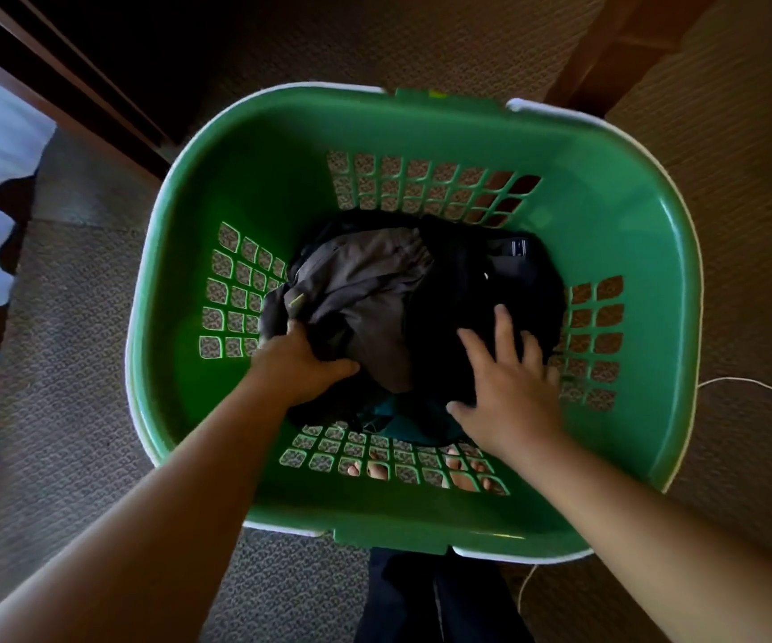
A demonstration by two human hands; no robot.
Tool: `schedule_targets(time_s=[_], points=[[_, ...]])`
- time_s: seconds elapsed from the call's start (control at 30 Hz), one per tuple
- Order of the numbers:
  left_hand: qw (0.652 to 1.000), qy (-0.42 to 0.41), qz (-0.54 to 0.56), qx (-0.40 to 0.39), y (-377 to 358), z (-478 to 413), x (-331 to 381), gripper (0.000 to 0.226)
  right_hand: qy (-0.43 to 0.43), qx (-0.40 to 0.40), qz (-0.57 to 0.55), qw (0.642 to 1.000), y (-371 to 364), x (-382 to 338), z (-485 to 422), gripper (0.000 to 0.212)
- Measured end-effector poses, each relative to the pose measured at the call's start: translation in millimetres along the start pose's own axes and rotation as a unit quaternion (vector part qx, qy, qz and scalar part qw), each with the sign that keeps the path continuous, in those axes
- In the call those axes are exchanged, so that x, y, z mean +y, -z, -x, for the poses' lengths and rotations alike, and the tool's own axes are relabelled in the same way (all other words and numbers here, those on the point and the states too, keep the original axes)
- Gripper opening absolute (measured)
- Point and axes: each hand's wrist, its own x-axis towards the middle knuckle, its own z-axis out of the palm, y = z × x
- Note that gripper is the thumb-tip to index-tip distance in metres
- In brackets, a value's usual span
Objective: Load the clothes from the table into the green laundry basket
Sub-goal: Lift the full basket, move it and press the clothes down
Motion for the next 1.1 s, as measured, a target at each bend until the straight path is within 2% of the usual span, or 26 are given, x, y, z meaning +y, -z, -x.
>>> schedule_targets(time_s=[0.03, 0.07, 0.13, 0.2, 0.5, 0.63, 0.73, 0.87, 0.97, 1.1], points=[[0.999, -0.016, 0.018, 0.028, -5.9, 6.0, 3.0, 0.127, -0.033, 0.024, -0.011, 0.999, -3.6, 3.7, 3.2, 0.104], [0.998, -0.029, 0.038, 0.037, -13.6, 13.0, 7.4, 0.132, -0.067, 0.011, -0.045, 0.997, -7.5, 7.4, 4.9, 0.113], [0.998, -0.033, 0.06, 0.009, -30.3, 20.6, 17.0, 0.142, -0.121, -0.059, -0.174, 0.976, -15.6, 12.6, -0.1, 0.127], [0.998, -0.036, 0.045, -0.011, -44.8, 15.3, 23.4, 0.148, -0.132, -0.091, -0.252, 0.954, -21.2, 11.7, -9.8, 0.134], [0.997, -0.046, -0.031, -0.047, -26.3, -15.6, 24.8, 0.14, -0.109, -0.147, -0.265, 0.947, -19.7, 24.4, -34.2, 0.139], [0.997, -0.039, -0.044, -0.043, -30.0, 0.4, 27.4, 0.134, -0.108, -0.14, -0.265, 0.948, -11.2, 22.2, -24.8, 0.134], [0.997, -0.043, -0.053, -0.03, -31.7, 17.8, 25.5, 0.123, -0.123, -0.095, -0.247, 0.956, -5.3, 10.8, -11.4, 0.125], [0.995, -0.088, -0.044, 0.016, -25.2, 47.3, 26.4, 0.109, -0.045, -0.03, -0.184, 0.981, 3.5, -8.4, 15.3, 0.109], [0.989, -0.135, -0.011, 0.066, -16.1, 70.9, 33.2, 0.098, -0.004, -0.002, -0.185, 0.983, 12.3, -25.8, 36.0, 0.101], [0.98, -0.188, -0.001, 0.069, -2.1, 94.9, 40.9, 0.089, 0.026, 0.02, -0.182, 0.983, 24.8, -35.4, 61.2, 0.092]])
